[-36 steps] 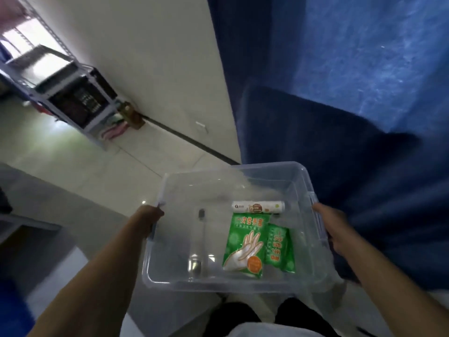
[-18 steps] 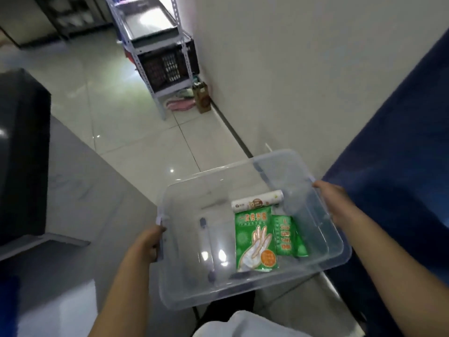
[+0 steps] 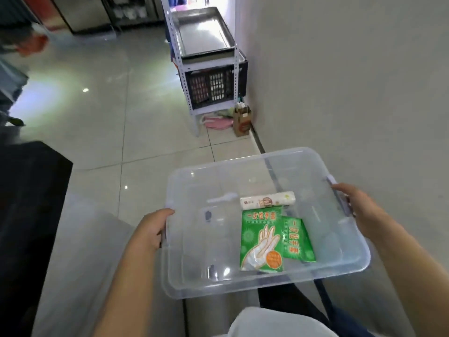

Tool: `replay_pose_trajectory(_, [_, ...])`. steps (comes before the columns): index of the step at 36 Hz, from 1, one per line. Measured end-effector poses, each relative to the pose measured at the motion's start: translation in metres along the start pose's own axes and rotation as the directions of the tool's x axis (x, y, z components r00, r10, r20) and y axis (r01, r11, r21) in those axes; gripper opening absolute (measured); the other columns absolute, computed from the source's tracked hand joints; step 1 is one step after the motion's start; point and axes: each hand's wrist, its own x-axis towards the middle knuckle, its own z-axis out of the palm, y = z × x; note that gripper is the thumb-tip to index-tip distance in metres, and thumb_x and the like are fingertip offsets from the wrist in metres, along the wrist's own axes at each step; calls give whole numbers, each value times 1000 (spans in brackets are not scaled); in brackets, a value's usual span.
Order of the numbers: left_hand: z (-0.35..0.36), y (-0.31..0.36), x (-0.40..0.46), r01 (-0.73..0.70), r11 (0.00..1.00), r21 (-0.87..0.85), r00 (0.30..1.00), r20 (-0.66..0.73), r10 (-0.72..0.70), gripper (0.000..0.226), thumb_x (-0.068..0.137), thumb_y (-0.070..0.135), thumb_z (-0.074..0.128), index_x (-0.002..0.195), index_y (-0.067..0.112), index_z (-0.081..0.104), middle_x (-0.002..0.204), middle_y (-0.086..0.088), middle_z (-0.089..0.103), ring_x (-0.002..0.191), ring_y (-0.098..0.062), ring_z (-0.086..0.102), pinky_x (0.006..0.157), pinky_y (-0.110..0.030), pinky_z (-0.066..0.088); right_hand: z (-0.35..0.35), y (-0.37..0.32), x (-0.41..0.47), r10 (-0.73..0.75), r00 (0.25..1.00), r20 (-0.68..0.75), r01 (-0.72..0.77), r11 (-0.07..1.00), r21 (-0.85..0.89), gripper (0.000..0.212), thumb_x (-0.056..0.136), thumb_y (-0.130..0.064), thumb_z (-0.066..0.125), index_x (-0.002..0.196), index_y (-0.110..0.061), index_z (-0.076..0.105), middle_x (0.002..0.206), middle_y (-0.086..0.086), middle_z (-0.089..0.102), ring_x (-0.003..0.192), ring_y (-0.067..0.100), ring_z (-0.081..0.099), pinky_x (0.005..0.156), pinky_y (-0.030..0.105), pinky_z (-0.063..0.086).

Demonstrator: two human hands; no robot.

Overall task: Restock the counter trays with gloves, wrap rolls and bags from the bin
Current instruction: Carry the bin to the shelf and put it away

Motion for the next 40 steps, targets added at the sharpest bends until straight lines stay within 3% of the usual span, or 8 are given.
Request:
replay_pose_trajectory(10, [-15,152,113,112,990,-90,976,-176,-127,25,91,24,64,111,11,59,101,-11,58,91,-28,56,77,-42,48,157,-163,162,17,972,236,-8,999,-40,36,82,-37,66,102,-7,72,82,11,70,68,26,64,71,36,48])
replay_pose_trajectory(16, [-62,220,166,98,961,-261,930,-321,-181,8,90,19,64,93,13,61,85,-7,57,74,-21,57,58,-34,45,291,-264,217,30,932,362,17,992,-126,27,88,-30,63,73,-8,62,47,4,58,37,17,56,28,10,33])
replay_pose_trajectory(21, [-108,275,225,90,921,-379,884,-396,-249,12,90,16,65,81,14,58,78,-8,54,69,-21,54,58,-36,46,416,-330,255,36,898,439,40,986,-163,26,85,-32,65,76,-8,63,53,7,60,45,22,57,36,17,42])
replay_pose_trajectory(25, [-157,328,294,95,927,-363,888,-391,-244,12,92,14,63,82,11,58,79,-12,55,69,-25,53,69,-43,50,523,-380,284,5,893,450,85,980,-181,27,88,-24,63,63,-16,57,36,-6,53,28,6,50,30,11,33])
replay_pose_trajectory(30, [-218,400,374,96,920,-380,886,-388,-253,14,93,14,63,103,4,59,81,-14,55,67,-28,52,65,-43,50,634,-448,291,9,904,428,108,962,-249,22,83,-31,66,81,-10,63,71,5,55,58,17,51,50,25,39])
replay_pose_trajectory(35, [-266,491,442,80,897,-436,885,-383,-265,40,95,20,61,131,6,55,124,-17,55,112,-35,54,90,-52,45,722,-516,303,21,882,471,80,978,-194,21,83,-27,66,73,-8,65,66,12,58,45,18,55,45,21,45])
replay_pose_trajectory(38, [-291,550,479,97,908,-407,895,-364,-259,36,94,24,62,127,11,55,118,-13,54,104,-34,52,81,-51,46,765,-551,318,11,891,454,82,979,-186,28,80,-31,67,92,-6,69,84,18,60,71,29,57,69,37,48])
replay_pose_trajectory(40, [-309,588,512,62,926,-374,901,-379,-213,33,92,21,65,122,9,58,111,-14,56,93,-34,56,68,-43,50,795,-574,336,1,906,424,87,978,-189,31,81,-33,66,94,-5,68,82,15,61,70,28,57,66,34,48])
